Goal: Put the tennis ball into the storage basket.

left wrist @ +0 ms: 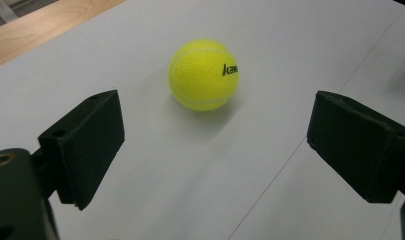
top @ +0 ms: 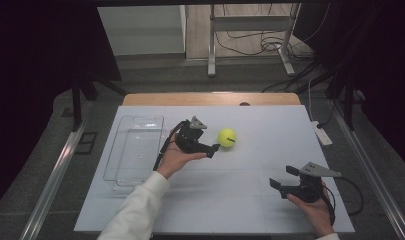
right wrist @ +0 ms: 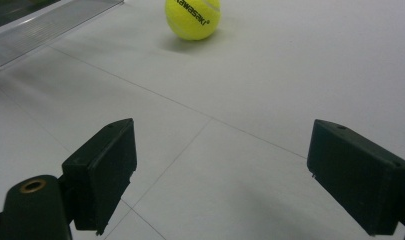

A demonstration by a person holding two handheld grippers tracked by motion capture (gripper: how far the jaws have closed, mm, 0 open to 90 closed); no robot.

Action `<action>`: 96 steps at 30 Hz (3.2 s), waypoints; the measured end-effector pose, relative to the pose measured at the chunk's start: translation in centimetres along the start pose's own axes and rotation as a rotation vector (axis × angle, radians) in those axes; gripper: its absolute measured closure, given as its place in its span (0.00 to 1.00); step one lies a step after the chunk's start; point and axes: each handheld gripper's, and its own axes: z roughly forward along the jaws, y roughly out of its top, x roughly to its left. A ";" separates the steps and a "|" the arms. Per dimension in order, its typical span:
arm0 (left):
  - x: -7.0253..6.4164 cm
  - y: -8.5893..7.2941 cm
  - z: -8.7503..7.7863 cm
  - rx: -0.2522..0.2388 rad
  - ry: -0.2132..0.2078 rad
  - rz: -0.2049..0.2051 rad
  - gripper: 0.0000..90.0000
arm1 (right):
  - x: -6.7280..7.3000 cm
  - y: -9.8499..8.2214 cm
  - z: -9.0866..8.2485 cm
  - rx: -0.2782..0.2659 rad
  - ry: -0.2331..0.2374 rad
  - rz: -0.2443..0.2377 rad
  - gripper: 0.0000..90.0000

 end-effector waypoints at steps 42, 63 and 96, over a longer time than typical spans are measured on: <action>0.3 1.8 3.4 0.061 -0.012 0.006 0.09 | -0.1 0.0 0.0 -0.003 0.005 0.003 0.14; 0.8 2.5 5.4 0.087 -0.015 0.001 0.09 | -0.1 -0.1 0.1 0.000 0.005 0.003 0.14; 1.4 3.9 8.0 0.131 -0.018 0.008 0.09 | -0.3 -0.2 0.1 0.004 0.003 0.006 0.14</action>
